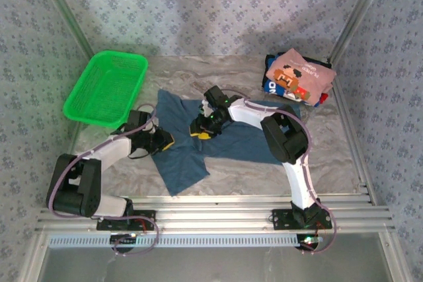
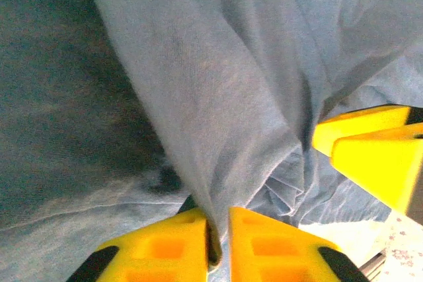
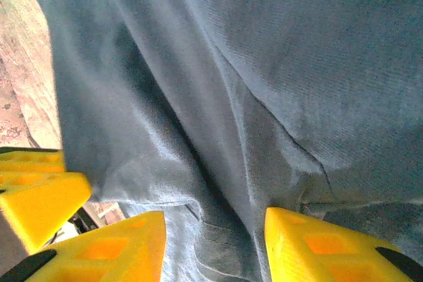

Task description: Fold and stack the t-shirts

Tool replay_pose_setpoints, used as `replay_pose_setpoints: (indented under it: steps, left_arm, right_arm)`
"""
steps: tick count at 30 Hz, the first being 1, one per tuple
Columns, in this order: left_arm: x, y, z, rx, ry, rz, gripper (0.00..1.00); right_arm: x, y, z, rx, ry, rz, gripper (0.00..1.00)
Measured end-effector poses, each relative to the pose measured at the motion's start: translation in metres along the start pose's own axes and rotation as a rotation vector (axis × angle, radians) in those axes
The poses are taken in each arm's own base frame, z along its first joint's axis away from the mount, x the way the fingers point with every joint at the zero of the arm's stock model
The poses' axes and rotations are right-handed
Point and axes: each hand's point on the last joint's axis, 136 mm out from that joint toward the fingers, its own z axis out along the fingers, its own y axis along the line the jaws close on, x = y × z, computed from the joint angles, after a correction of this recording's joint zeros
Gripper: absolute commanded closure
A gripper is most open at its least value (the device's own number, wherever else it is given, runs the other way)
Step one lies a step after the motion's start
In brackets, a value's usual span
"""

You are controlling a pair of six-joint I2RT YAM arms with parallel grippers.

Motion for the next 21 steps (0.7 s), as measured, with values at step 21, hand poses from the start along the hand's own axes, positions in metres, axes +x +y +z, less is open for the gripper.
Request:
replay_pose_setpoints:
  steps: [21]
  left_arm:
    - [0.018,0.035,-0.03,-0.079,0.022,-0.117,0.88]
  right_arm:
    - [0.004,-0.008,0.01,0.02,0.028,0.018,0.55]
